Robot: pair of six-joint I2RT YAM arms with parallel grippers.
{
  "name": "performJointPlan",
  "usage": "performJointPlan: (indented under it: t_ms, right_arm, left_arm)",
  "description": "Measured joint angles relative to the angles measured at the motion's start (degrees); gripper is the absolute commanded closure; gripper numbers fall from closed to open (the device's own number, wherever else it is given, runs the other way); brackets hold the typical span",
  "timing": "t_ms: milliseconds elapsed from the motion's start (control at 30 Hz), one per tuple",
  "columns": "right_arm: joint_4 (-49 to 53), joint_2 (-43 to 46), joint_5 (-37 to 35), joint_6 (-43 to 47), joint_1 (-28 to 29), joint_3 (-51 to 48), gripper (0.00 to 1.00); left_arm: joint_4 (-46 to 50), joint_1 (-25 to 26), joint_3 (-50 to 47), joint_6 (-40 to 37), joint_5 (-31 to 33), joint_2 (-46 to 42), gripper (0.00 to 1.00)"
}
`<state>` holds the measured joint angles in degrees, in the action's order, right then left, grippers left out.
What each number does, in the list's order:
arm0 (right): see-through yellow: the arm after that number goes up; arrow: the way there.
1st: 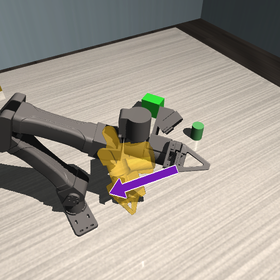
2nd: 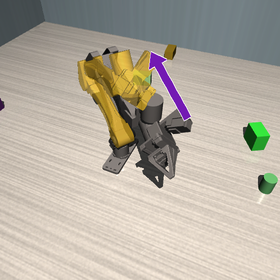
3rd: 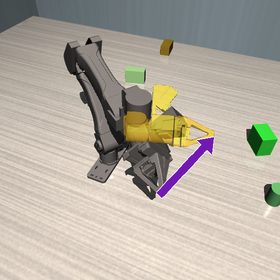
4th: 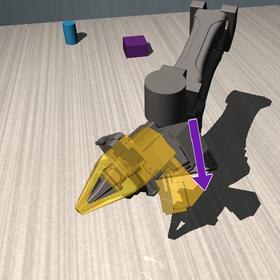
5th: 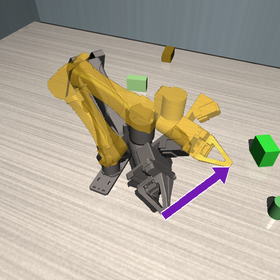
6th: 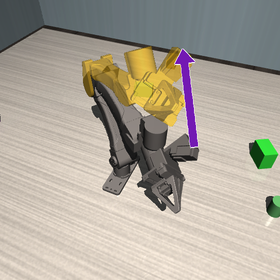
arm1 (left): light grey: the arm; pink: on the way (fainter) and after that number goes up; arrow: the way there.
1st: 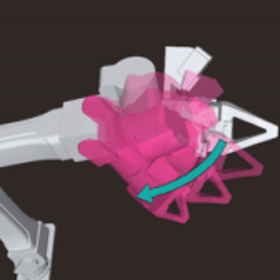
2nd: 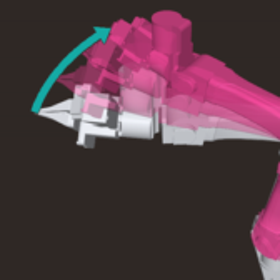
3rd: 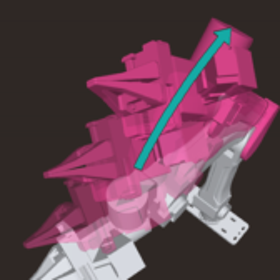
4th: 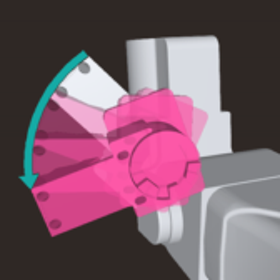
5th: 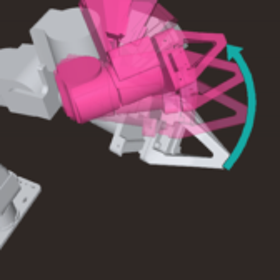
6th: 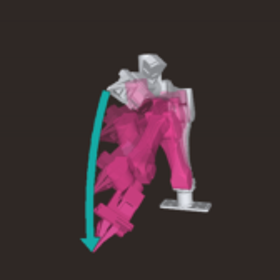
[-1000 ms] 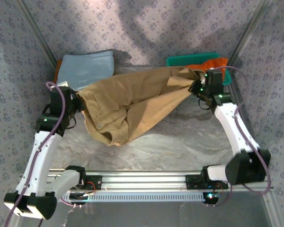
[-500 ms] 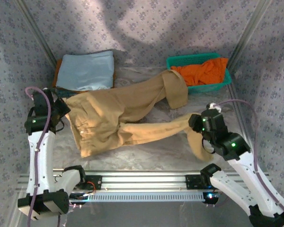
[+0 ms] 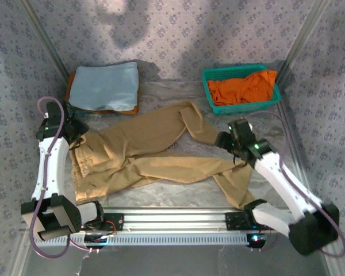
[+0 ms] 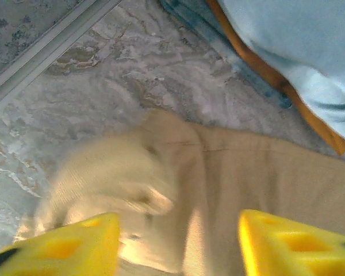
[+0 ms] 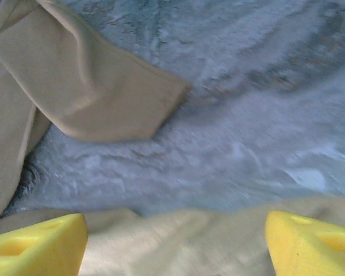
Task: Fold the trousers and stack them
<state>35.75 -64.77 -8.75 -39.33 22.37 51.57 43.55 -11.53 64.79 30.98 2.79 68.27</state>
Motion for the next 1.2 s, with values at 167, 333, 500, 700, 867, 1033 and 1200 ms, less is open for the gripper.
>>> performJointPlan:
  t_ms: [167,333,500,700,867,1033,1200]
  right_arm:
    - [-8.1,-20.1,5.8,3.1,-1.1,5.5,0.30]
    - [-11.0,-30.5,8.2,2.8,-2.5,8.1,0.39]
    - [-12.5,-34.4,9.2,0.9,-3.2,8.7,0.51]
    - [-14.8,-36.2,10.2,-1.5,-5.6,8.4,1.00]
    - [-13.8,-31.3,7.5,-1.3,-7.9,7.5,1.00]
    - [-10.2,-19.3,4.2,1.3,-14.0,7.5,1.00]
    - [-6.3,-12.2,2.8,5.0,-24.3,9.0,1.00]
  left_arm:
    - [-1.7,0.8,-5.2,1.9,-2.9,-6.3,0.23]
    - [-2.5,8.1,-12.8,4.6,-3.9,-12.2,0.23]
    - [-6.8,18.0,-19.2,8.4,-3.4,-10.6,0.23]
    - [-12.7,22.2,-26.2,13.6,-2.5,-5.3,0.25]
    - [-16.7,22.2,-31.6,17.5,-0.1,-4.9,0.26]
    - [-19.0,22.1,-34.7,19.7,2.9,-6.0,0.27]
    - [-21.5,21.2,-35.9,19.4,3.7,-5.8,0.28]
